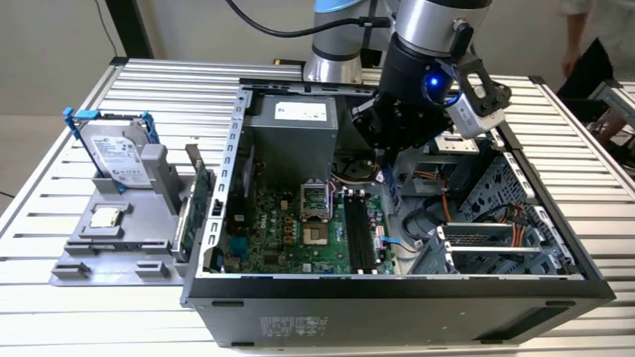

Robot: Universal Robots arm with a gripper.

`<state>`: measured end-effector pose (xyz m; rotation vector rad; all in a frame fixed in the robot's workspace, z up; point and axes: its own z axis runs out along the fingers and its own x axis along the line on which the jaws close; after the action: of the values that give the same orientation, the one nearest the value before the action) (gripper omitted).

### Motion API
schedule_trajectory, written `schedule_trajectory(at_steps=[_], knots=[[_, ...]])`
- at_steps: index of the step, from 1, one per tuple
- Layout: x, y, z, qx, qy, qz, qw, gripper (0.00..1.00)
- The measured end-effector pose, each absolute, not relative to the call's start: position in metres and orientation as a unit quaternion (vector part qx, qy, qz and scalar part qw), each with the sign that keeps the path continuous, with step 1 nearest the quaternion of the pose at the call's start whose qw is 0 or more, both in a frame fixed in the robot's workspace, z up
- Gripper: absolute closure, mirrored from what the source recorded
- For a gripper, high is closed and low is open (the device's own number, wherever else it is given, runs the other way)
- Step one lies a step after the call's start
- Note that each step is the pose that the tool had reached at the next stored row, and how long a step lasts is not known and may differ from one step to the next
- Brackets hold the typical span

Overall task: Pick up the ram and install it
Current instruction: 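Insert the ram into the slot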

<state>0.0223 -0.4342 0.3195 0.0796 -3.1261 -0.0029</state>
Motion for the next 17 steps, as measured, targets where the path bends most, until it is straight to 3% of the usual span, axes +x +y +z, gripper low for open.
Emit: schedule_trajectory(at_steps=[17], knots=[[0.018,-0.436,0.289,-0.022,-1.0,-0.001,0.005,1.0]])
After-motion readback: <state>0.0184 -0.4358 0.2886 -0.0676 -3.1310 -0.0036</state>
